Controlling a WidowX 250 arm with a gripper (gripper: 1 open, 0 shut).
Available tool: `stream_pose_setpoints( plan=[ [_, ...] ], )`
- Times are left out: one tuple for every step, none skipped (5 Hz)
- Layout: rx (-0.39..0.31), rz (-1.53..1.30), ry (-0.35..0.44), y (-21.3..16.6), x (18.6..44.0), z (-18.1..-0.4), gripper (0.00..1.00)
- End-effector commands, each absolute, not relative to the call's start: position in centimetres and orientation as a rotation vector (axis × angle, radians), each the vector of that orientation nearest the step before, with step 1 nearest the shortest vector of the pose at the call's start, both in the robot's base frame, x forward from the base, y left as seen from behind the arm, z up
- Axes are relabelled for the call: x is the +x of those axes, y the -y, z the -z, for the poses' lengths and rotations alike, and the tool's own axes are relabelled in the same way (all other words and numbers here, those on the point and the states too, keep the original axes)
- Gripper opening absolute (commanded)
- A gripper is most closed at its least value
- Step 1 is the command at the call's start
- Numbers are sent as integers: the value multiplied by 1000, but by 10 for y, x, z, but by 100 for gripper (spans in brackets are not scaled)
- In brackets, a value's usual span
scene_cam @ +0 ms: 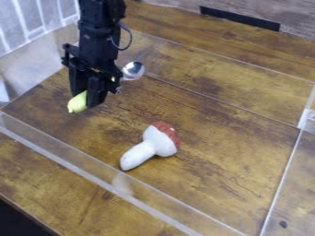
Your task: Move the green spoon to the left
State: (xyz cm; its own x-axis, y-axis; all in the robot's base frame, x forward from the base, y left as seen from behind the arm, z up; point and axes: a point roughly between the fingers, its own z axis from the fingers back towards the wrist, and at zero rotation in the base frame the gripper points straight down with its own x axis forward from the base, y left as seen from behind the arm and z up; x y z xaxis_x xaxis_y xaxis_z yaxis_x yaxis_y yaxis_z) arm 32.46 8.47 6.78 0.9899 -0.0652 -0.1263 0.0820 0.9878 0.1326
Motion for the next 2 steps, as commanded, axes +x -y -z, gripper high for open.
stream_pose_setpoints(
  plan=[
    [159, 73, -58, -89, 333, -88, 0],
    [160, 100, -68, -87, 339, -90, 0]
  ],
)
